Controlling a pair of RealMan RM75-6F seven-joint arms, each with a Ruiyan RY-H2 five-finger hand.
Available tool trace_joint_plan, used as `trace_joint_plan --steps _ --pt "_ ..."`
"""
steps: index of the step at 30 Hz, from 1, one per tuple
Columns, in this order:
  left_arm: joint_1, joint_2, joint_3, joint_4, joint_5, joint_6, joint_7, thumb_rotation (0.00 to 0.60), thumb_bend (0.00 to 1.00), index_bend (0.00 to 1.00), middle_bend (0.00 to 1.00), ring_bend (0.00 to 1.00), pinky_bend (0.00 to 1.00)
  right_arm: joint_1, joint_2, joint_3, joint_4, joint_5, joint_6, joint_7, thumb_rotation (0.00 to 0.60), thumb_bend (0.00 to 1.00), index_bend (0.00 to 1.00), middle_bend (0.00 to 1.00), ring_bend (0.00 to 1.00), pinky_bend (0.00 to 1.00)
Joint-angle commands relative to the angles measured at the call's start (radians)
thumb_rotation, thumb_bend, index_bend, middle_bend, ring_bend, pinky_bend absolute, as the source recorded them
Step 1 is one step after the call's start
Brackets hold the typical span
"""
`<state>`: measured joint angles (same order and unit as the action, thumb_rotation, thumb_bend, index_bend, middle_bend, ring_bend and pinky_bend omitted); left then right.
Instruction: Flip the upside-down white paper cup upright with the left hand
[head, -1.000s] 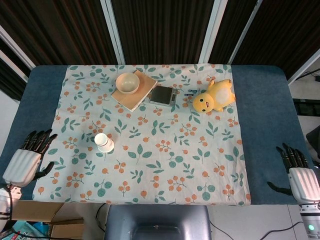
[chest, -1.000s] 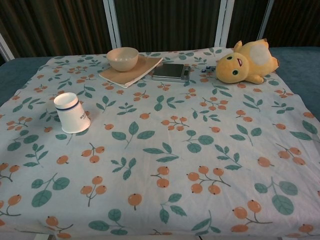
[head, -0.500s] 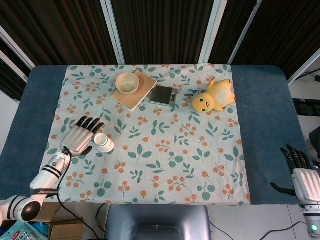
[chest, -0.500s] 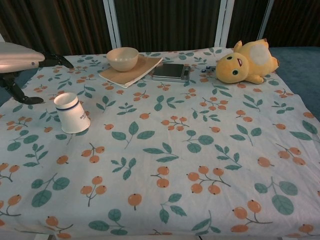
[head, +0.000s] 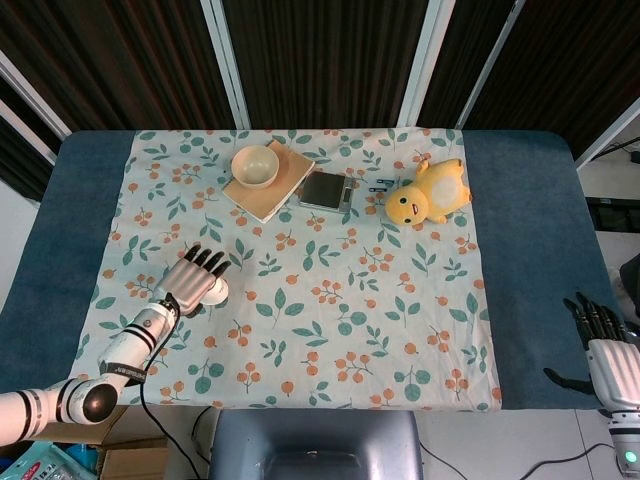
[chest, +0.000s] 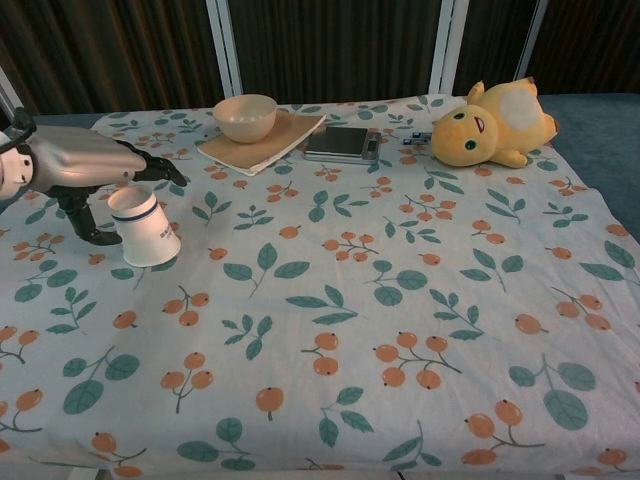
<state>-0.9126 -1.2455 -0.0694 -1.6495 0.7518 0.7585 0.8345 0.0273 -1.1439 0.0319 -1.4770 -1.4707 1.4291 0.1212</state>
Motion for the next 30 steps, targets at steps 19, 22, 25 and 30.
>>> trace_joint_plan --steps 19,22,25,30 --pt "-0.080 -0.105 0.107 0.093 -0.038 0.119 0.069 0.600 0.33 0.14 0.21 0.00 0.00 0.010 -0.003 0.000 0.014 0.022 -0.038 0.008 0.600 0.14 0.00 0.00 0.00 0.00" --pt "-0.075 -0.112 0.110 0.101 -0.012 0.128 0.052 0.600 0.35 0.25 0.27 0.01 0.00 0.011 -0.002 -0.001 0.013 0.027 -0.046 0.006 0.600 0.14 0.00 0.00 0.00 0.00" --pt "-0.069 -0.116 0.109 0.108 0.013 0.135 0.031 0.600 0.36 0.30 0.30 0.04 0.01 0.013 0.001 -0.001 0.010 0.033 -0.054 0.004 0.600 0.14 0.00 0.00 0.00 0.00" --pt "-0.062 -0.107 0.106 0.104 0.041 0.149 0.011 0.600 0.37 0.34 0.34 0.06 0.01 0.015 0.007 0.001 0.003 0.038 -0.059 0.000 0.600 0.14 0.00 0.00 0.00 0.00"
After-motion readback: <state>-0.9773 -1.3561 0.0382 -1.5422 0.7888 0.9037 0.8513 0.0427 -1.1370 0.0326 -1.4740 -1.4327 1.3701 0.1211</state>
